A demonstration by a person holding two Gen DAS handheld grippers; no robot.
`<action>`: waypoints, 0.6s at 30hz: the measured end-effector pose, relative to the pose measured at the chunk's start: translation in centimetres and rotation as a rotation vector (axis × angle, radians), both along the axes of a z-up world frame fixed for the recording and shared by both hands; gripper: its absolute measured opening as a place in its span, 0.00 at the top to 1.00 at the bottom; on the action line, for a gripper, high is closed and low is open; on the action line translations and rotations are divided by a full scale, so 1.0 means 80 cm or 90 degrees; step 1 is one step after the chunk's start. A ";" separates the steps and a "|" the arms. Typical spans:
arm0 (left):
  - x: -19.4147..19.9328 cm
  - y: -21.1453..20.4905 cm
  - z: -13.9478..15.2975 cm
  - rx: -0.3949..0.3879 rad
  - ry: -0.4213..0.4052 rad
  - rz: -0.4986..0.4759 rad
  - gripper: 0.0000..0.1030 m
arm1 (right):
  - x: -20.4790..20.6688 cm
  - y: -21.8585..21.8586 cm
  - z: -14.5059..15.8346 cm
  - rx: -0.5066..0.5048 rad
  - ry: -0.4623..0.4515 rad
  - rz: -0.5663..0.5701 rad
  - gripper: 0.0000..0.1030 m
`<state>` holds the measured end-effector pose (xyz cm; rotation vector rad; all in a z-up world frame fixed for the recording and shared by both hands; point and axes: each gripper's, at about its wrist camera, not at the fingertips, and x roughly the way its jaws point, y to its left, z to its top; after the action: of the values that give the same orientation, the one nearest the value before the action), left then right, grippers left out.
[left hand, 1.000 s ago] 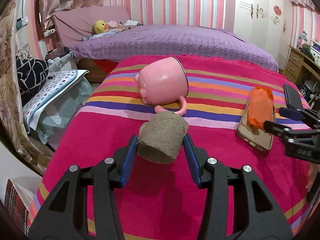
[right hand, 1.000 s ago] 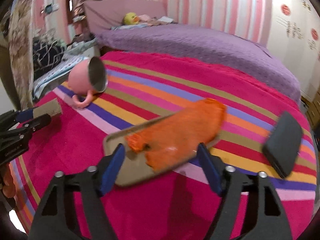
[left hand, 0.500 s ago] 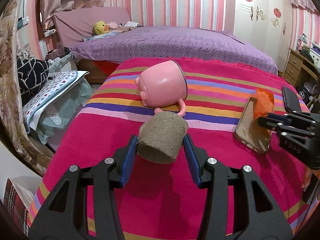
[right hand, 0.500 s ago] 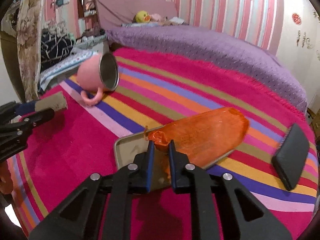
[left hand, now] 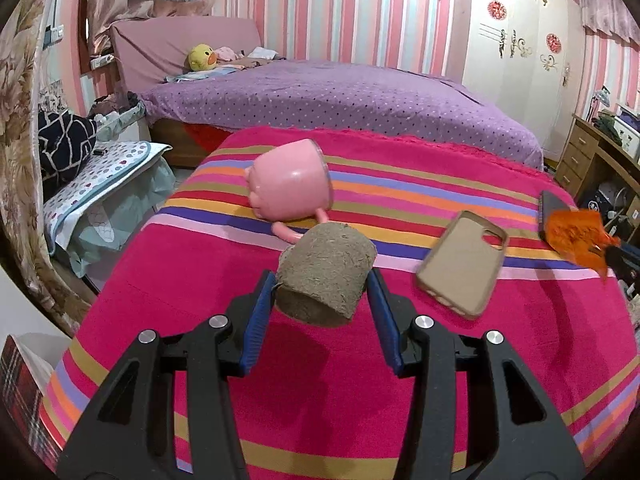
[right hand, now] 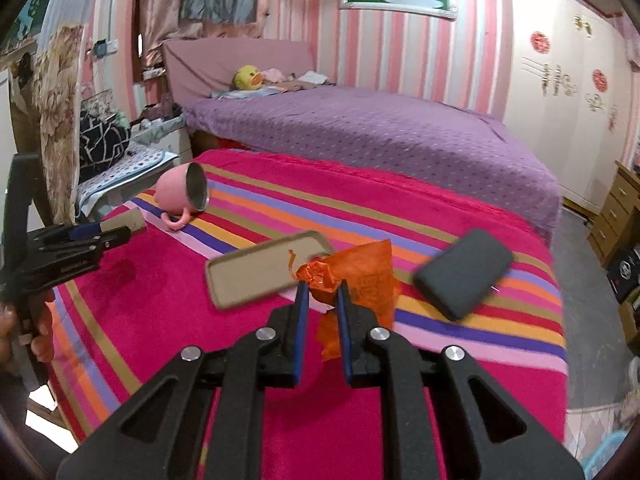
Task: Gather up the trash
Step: 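Lift the sponge roll and orange bag off the tray with both tools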
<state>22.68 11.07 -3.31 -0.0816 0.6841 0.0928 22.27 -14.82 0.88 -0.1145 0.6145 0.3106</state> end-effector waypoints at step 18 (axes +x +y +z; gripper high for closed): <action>-0.064 -0.171 0.013 0.014 -0.012 -0.120 0.55 | -0.124 -0.162 0.013 0.011 -0.016 -0.115 0.86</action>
<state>17.59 -2.58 -2.25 0.0026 0.6689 -0.0808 12.36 -27.76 1.93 -0.0463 0.5928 0.1394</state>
